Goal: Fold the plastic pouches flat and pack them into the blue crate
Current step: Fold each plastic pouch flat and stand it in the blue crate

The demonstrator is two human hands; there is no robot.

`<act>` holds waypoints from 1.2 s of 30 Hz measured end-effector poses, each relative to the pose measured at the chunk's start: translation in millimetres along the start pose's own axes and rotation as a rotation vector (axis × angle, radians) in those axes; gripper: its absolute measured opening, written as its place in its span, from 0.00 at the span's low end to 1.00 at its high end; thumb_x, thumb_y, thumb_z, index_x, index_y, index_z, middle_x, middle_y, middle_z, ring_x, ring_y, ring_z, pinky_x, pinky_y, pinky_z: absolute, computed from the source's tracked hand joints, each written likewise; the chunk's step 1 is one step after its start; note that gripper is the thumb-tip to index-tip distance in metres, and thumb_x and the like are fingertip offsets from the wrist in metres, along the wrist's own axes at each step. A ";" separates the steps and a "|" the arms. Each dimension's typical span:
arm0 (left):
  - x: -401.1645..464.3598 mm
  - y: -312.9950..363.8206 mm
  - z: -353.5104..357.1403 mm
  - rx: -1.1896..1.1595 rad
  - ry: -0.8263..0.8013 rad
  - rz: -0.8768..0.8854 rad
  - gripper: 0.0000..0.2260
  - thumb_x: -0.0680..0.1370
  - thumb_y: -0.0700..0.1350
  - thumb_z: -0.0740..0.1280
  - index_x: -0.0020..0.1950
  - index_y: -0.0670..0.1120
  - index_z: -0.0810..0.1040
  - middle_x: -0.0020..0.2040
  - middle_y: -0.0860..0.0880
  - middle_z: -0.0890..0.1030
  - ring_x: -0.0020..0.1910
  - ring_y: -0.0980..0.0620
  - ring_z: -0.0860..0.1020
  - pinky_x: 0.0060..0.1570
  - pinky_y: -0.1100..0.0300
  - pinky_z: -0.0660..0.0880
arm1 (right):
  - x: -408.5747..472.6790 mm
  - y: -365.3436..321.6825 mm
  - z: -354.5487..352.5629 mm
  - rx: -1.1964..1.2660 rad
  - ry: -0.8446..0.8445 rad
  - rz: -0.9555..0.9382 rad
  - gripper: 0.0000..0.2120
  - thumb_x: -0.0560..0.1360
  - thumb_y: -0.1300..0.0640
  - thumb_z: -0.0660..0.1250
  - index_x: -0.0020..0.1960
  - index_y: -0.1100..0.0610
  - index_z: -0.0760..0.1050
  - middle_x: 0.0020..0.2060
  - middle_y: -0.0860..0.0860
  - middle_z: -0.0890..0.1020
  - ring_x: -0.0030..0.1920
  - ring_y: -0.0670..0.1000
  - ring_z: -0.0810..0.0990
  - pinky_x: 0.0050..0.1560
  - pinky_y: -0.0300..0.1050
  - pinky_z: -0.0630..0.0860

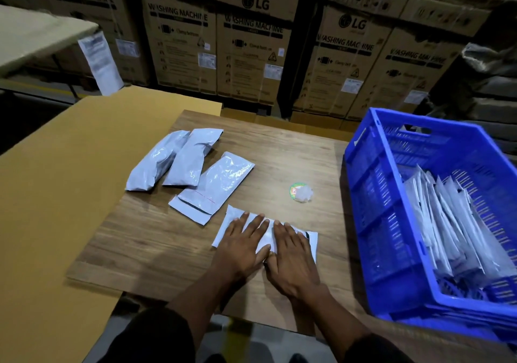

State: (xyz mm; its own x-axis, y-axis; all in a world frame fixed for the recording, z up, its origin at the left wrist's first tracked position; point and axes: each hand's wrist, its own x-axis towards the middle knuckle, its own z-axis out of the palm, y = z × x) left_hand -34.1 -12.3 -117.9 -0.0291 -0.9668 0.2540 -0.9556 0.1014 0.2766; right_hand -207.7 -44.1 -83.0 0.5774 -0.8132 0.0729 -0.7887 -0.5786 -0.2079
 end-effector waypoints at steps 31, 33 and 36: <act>-11.2 -1.3 -8.4 -0.016 -0.060 -0.038 0.23 0.87 0.52 0.48 0.79 0.47 0.69 0.78 0.45 0.68 0.77 0.37 0.65 0.73 0.41 0.65 | -0.4 23.7 -12.4 -0.104 -0.210 -0.123 0.35 0.81 0.34 0.47 0.82 0.51 0.51 0.81 0.48 0.52 0.80 0.54 0.50 0.77 0.56 0.45; -15.4 -8.6 -8.1 0.021 -0.026 -0.049 0.23 0.86 0.55 0.50 0.80 0.51 0.67 0.79 0.47 0.66 0.79 0.37 0.62 0.74 0.40 0.62 | -6.5 34.6 -17.7 -0.100 -0.220 -0.085 0.39 0.79 0.31 0.46 0.82 0.51 0.46 0.81 0.49 0.47 0.80 0.53 0.45 0.78 0.55 0.43; -15.7 -13.1 -9.1 0.065 -0.028 -0.100 0.24 0.85 0.59 0.53 0.80 0.55 0.66 0.80 0.51 0.65 0.80 0.36 0.59 0.75 0.40 0.60 | -13.7 49.8 -27.8 -0.098 -0.268 -0.097 0.43 0.78 0.29 0.48 0.82 0.51 0.39 0.80 0.48 0.39 0.80 0.51 0.38 0.78 0.49 0.37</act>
State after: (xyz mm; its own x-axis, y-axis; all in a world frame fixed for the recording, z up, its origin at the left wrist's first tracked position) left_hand -18.4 3.7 -117.2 0.0602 -0.9775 0.2020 -0.9712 -0.0106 0.2381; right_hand -260.8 -63.5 -67.2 0.6760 -0.7159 -0.1747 -0.7362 -0.6667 -0.1168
